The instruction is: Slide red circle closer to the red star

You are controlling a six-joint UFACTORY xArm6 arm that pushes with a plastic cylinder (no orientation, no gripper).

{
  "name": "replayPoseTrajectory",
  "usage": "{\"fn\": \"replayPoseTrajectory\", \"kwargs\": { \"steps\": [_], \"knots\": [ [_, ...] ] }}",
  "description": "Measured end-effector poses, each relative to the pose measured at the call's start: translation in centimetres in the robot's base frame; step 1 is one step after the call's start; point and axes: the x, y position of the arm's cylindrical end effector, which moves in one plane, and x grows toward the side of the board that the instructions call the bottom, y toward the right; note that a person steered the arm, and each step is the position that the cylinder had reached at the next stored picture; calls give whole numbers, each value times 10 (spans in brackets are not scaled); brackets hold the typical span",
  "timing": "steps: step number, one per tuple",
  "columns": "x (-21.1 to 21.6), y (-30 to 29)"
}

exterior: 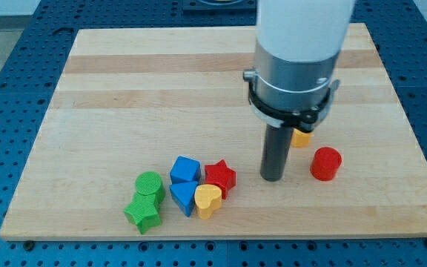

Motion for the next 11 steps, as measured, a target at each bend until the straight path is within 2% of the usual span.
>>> {"fn": "replayPoseTrajectory", "kwargs": {
  "steps": [2, 3, 4, 5, 7, 9, 10, 11],
  "knots": [
    [21, 56],
    [18, 102],
    [7, 117],
    [0, 102],
    [-5, 34],
    [-19, 61],
    [-33, 53],
    [-34, 20]
  ]
}}
